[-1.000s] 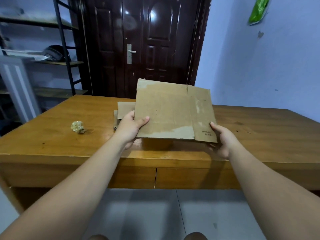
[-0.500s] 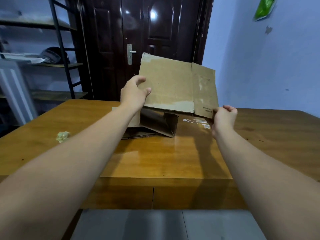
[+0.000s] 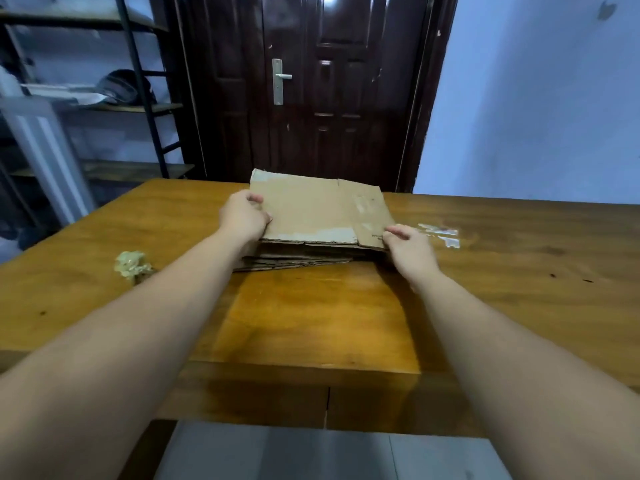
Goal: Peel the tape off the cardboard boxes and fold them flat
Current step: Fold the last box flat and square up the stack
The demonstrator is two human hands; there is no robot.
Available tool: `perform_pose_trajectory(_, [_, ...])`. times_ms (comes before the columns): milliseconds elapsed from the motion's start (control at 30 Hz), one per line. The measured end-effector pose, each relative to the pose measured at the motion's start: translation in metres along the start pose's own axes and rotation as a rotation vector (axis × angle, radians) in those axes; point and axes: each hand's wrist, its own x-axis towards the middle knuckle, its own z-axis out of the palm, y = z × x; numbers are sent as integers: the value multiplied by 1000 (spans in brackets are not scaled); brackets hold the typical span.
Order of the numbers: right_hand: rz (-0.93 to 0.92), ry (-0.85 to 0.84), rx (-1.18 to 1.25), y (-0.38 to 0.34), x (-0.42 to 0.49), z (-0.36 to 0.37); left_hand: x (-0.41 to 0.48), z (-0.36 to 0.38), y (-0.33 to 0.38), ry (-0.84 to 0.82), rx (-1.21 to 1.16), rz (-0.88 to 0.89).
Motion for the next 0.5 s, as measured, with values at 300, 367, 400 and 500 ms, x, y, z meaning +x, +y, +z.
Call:
perform_pose_trajectory(300, [-46, 6, -650, 14, -10, 34, -6, 14, -51, -9, 133, -17])
perform_pose_trajectory(367, [-50, -12, -686, 14, -9, 36, -10, 18, -57, 19, 114, 12])
perform_pose_trajectory(400, [-45, -24, -686, 13, -8, 35, -13, 20, -59, 38, 131, 27])
perform_pose_trajectory(500, [-5, -52, -656, 11, -5, 32, -12, 23, -63, 111, 238, 17])
